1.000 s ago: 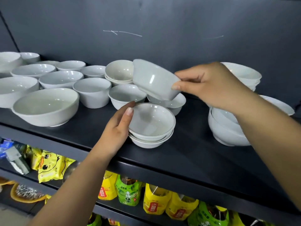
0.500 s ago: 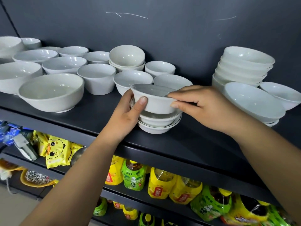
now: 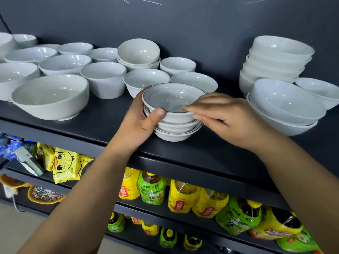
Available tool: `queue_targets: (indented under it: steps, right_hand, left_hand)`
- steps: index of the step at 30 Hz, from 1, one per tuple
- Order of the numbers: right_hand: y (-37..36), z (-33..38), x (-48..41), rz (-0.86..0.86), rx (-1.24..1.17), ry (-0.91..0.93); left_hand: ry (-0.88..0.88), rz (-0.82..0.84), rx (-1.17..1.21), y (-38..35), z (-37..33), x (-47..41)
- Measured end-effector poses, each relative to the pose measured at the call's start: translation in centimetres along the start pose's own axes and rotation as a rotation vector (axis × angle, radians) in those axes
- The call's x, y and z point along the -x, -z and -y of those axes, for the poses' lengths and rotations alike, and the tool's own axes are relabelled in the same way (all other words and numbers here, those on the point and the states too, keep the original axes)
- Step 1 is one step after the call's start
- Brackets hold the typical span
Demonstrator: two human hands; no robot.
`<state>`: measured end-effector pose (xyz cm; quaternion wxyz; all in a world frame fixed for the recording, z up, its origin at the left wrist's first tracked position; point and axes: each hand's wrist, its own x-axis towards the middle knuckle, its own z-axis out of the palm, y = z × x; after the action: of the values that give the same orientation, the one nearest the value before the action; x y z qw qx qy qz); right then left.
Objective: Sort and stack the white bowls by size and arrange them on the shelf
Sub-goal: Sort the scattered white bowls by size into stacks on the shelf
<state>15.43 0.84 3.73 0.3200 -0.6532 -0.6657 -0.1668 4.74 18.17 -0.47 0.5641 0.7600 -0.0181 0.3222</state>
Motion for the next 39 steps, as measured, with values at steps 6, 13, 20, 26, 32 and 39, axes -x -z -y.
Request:
queue_targets:
  steps: [6, 13, 20, 26, 32, 39]
  right_hand:
    - [-1.3, 1.1, 0.6, -0.154, -0.506, -0.485]
    - [-2.3, 1.6, 0.6, -0.208, -0.968, -0.691]
    - [-2.8, 1.6, 0.8, -0.224, -0.997, -0.697]
    - [-2.9, 1.6, 1.4, -0.205, -1.019, -0.797]
    - [-2.2, 2.1, 1.6, -0.152, -1.174, -0.864]
    - [-1.9, 2.0, 1.8, -0.223, -1.208, -0.871]
  left_hand:
    - [0.014, 0.000, 0.020, 0.1, 0.2, -0.1]
    - [0.011, 0.038, 0.031, 0.0, 0.1, 0.2]
    - [0.014, 0.041, 0.044, -0.1, 0.0, 0.1]
    - [0.020, 0.060, 0.050, -0.2, -0.1, 0.3]
    - [0.019, 0.084, 0.042, -0.2, 0.3, -0.3]
    - [0.049, 0.106, 0.028, -0.7, 0.7, -1.2]
